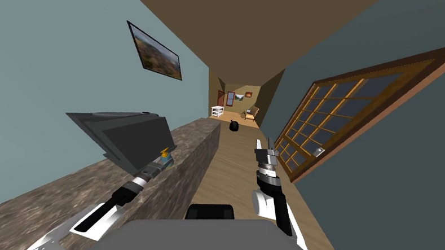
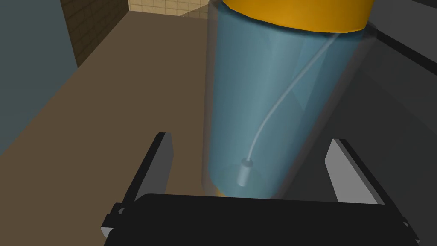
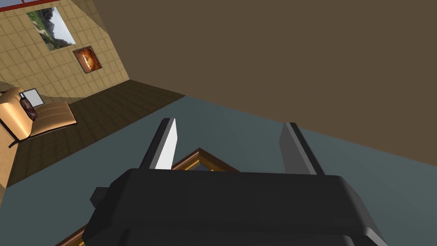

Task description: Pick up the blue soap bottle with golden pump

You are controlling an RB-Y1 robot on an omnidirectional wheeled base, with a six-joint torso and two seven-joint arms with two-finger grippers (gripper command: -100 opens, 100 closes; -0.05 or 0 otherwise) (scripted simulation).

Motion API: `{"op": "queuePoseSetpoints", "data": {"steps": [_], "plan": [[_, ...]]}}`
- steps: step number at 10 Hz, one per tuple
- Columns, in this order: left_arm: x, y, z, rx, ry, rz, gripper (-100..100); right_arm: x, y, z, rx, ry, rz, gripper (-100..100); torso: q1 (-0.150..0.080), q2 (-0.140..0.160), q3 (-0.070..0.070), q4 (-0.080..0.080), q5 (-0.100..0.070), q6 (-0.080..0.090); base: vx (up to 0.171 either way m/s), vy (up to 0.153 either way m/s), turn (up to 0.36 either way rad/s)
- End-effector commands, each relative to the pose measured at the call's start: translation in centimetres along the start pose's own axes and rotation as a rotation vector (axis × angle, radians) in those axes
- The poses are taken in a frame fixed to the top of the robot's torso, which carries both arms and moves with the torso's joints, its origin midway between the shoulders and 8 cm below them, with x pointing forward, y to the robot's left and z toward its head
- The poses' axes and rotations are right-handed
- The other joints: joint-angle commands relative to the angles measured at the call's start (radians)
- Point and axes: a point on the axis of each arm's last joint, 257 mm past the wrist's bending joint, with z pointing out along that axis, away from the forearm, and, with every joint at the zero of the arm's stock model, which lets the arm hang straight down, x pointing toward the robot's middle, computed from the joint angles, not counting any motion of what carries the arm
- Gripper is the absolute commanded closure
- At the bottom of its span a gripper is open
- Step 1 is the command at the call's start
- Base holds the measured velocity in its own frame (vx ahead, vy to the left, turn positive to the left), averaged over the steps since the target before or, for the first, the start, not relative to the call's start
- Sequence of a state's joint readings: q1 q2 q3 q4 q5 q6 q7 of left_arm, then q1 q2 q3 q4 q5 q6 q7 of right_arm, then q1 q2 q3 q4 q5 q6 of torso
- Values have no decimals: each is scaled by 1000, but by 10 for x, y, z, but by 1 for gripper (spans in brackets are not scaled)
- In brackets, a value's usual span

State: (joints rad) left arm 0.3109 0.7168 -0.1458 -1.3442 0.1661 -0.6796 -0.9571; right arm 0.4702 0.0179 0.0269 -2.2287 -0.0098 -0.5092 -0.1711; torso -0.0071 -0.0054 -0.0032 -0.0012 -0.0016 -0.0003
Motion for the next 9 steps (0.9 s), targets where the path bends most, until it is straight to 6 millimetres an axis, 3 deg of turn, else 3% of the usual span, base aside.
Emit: {"op": "queuePoseSetpoints", "data": {"steps": [1,2,3,6,7,9], "plan": [[3,6,-4,3,-3,-5,-100,0,0,0,0,0,0,0,0,0,0,0,0,0,30,-49,-15],[11,14,-9,-15,15,-2,-100,0,0,0,0,0,0,0,3,2,1,0,1,0,7,-4,-29],[-2,7,4,54,-2,12,-100,0,0,0,0,0,0,0,6,3,2,1,1,0,55,-62,254],[10,25,-8,27,15,2,-100,0,0,0,0,0,0,0,3,1,1,0,1,0,39,-61,40],[-2,20,4,94,4,15,-100,0,0,0,0,0,0,0,5,3,2,1,1,0,38,-77,269],[2,30,-4,84,8,1,-100,0,0,0,0,0,0,0,1,1,0,0,0,0,49,-79,67]]}}
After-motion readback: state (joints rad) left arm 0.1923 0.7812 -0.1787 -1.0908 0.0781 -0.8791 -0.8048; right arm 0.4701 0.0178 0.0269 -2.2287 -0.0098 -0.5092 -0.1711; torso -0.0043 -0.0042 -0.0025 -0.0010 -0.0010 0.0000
